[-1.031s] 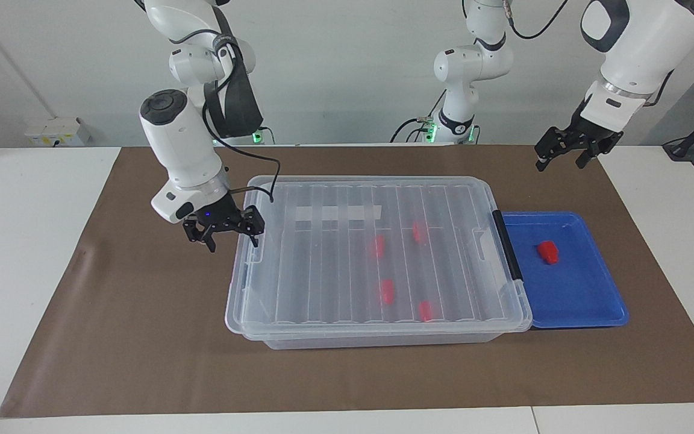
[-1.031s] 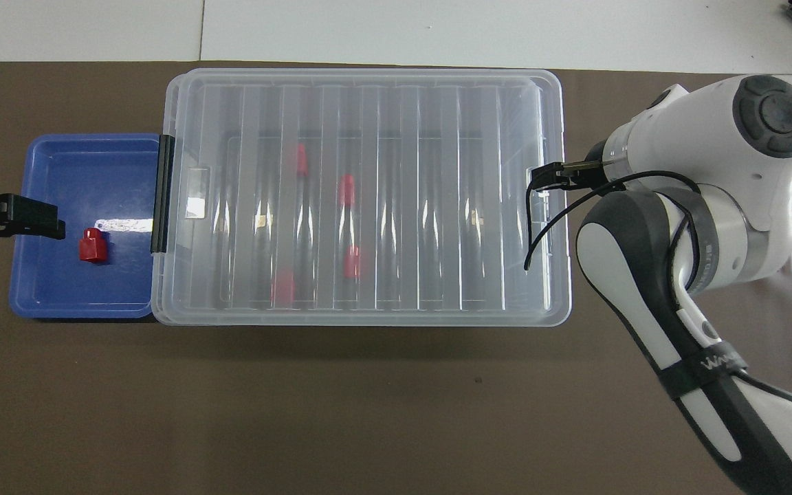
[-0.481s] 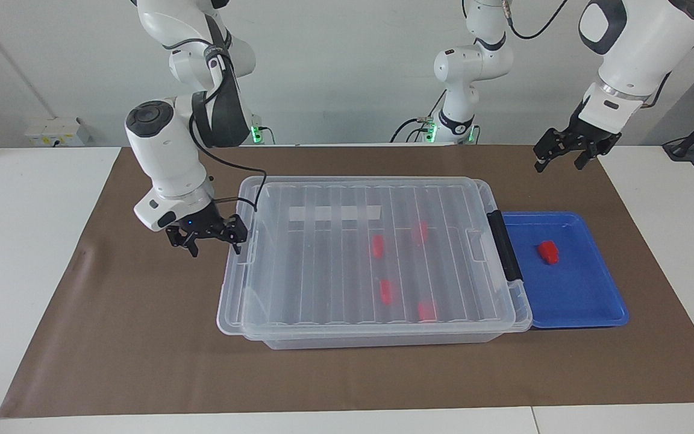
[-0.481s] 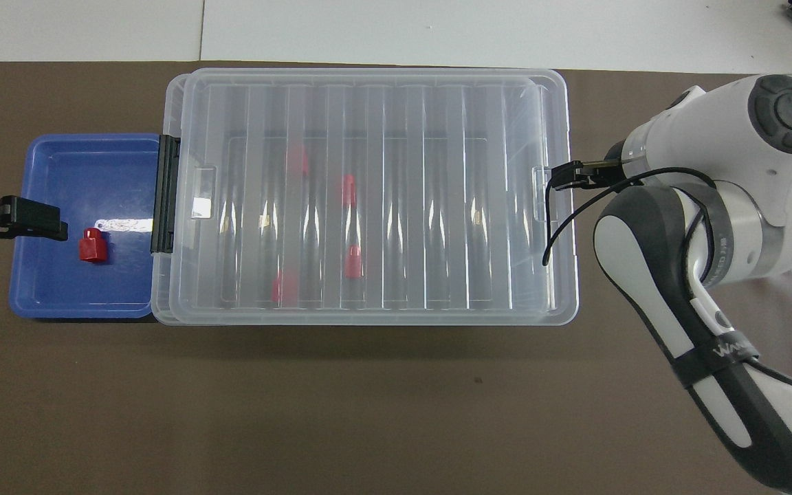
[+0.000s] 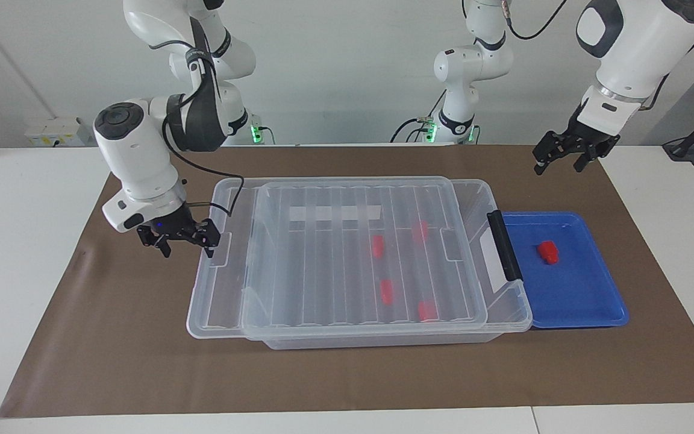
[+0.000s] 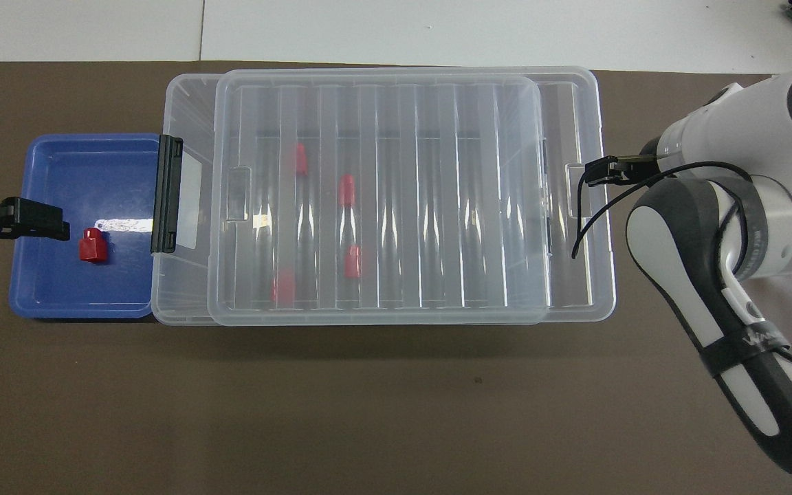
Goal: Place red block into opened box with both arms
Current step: 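Move the right gripper to the edge of the clear lid, then slide the clear lid away with the right gripper while the left gripper reaches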
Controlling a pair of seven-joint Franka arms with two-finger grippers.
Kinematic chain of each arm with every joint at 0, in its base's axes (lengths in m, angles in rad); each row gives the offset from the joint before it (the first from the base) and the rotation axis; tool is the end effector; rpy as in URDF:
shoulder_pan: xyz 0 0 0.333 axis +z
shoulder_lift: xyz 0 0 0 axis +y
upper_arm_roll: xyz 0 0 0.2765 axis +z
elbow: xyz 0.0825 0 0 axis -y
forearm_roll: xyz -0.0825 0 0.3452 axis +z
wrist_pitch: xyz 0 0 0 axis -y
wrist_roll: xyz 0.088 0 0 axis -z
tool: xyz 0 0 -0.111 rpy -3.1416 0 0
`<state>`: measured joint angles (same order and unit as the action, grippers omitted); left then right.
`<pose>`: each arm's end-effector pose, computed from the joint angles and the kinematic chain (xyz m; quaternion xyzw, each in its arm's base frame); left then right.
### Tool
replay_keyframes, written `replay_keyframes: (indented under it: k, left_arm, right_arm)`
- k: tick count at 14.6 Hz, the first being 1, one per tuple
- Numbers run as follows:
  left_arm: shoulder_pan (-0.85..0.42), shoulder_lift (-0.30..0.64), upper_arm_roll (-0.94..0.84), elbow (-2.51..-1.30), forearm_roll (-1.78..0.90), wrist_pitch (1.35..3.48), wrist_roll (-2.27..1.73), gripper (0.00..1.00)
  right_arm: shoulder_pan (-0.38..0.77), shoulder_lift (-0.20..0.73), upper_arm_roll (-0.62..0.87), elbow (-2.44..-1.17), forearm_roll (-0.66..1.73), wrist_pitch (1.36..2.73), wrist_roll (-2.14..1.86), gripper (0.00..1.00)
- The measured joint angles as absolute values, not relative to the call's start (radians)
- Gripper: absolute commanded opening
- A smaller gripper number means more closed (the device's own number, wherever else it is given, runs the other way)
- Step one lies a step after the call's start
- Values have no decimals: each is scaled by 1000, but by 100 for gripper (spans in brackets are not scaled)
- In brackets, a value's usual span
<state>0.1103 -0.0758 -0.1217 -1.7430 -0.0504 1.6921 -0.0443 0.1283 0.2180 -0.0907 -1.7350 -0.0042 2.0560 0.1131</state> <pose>0.5036 -0.0126 0.5549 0.9995 0.0193 0.0116 0.0208 0.5897 0.0251 0.4320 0.9980 -0.0352 0.0526 0.0077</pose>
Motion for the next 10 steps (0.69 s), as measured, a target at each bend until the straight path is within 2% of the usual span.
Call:
replay_keyframes:
  k: [5,10]
  left_arm:
    - [110,-110,-121,-1843,-50,1793,-44,100]
    - [111,-124,-120,-1876,-50,1824,-44,100]
  right_arm:
    - [88,198,-91,-1732,-36,2004,113,100]
    - [48,187,-92,-1731,-67,1977,106,100]
